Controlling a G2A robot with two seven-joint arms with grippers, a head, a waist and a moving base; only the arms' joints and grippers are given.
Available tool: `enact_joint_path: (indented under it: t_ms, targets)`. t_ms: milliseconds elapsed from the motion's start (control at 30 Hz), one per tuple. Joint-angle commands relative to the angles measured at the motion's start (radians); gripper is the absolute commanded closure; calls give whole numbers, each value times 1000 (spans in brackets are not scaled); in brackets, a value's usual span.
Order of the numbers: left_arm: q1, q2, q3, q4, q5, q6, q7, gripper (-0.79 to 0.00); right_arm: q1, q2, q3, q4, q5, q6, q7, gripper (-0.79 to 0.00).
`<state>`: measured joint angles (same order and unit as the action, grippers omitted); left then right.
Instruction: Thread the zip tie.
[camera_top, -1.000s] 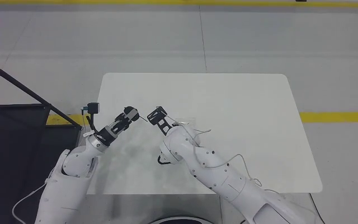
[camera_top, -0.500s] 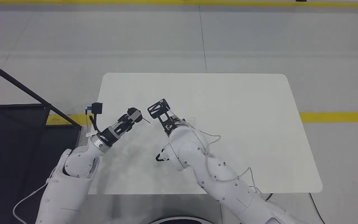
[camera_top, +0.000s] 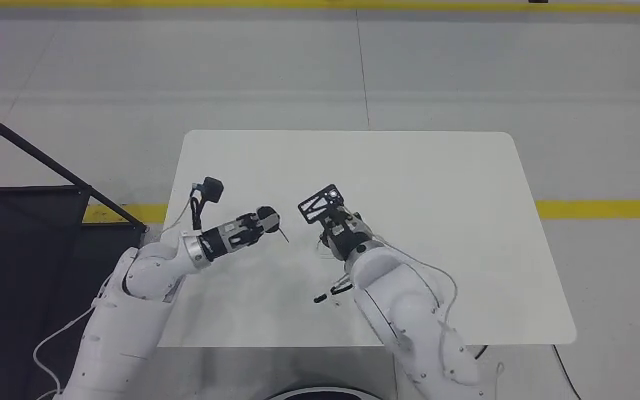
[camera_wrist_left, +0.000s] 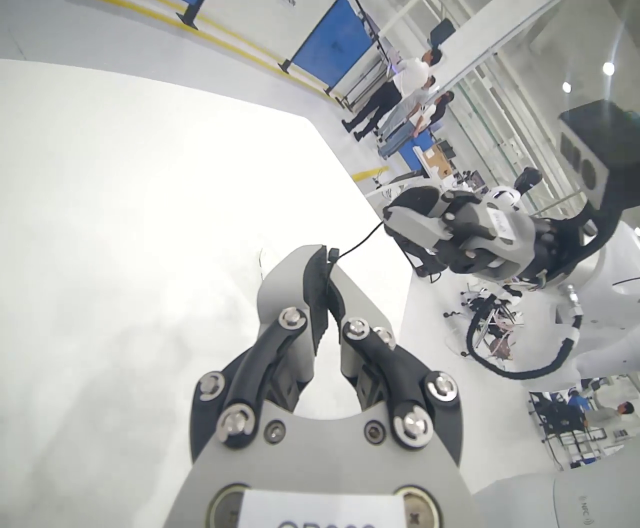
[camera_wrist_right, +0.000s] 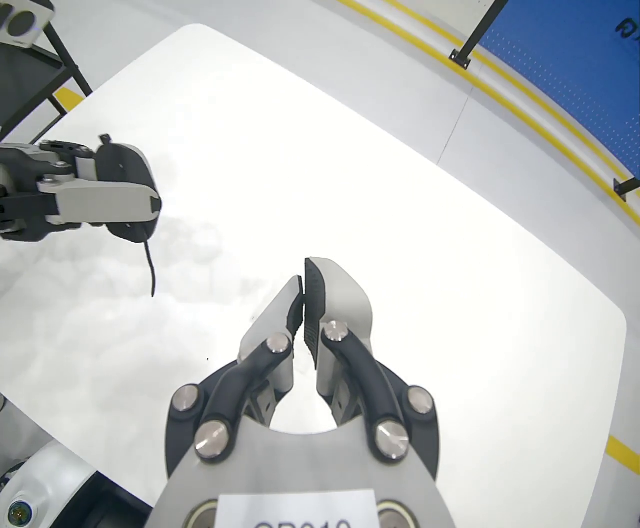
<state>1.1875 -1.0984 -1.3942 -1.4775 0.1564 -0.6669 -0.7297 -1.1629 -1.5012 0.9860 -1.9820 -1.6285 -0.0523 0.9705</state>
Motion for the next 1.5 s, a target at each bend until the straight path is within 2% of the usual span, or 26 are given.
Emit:
enact_joint_path:
  t_ms: [0, 500, 733, 1067, 1267, 1467]
  targets:
    - [-19, 1, 14, 9, -2, 12, -25, 0, -40, 5, 28, -40, 27, -18, -8, 0]
    - [-10, 0, 30, -7, 19, 24, -17, 0, -40, 5, 28, -40, 27, -18, -8, 0]
    - [-77, -6, 105, 29, 89, 38, -51, 0, -109, 20, 44, -99, -30, -78, -191, 0]
    - [-237, -16, 237, 167, -27, -92, -256, 0, -238, 51, 72, -184, -163, -182, -532, 0]
    - [-267, -18, 280, 189, -35, -139, -268, 0, -277, 64, 69, -206, -255, -207, -632, 0]
    - [-267, -18, 280, 189, -35, -139, -268, 0, -293, 67, 76, -216, -288, -198, -632, 0]
